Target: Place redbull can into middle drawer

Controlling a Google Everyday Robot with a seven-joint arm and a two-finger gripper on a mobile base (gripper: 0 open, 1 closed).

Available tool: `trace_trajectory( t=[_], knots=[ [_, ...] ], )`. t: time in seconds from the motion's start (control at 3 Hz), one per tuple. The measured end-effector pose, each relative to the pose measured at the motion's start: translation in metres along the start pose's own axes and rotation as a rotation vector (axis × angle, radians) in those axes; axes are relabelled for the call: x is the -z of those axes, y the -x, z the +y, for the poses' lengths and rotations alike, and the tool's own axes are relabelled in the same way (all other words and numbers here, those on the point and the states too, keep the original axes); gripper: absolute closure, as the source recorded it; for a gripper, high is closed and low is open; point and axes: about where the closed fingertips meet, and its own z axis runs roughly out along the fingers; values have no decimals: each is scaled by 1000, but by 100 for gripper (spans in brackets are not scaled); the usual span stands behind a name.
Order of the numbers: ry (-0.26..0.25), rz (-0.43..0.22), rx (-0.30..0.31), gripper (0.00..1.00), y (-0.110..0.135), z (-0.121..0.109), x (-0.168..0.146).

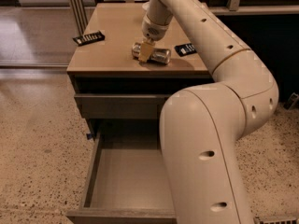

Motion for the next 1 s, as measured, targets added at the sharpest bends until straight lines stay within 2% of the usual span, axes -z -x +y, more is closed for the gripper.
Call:
trace_trajectory(
  t=[0.33, 0.67, 1.0],
  knots=[
    [5, -99, 22, 100, 5, 3, 9],
    [-27, -223, 75, 100, 5, 14, 41],
    [-63, -311, 104, 100, -5, 45, 77]
  ],
)
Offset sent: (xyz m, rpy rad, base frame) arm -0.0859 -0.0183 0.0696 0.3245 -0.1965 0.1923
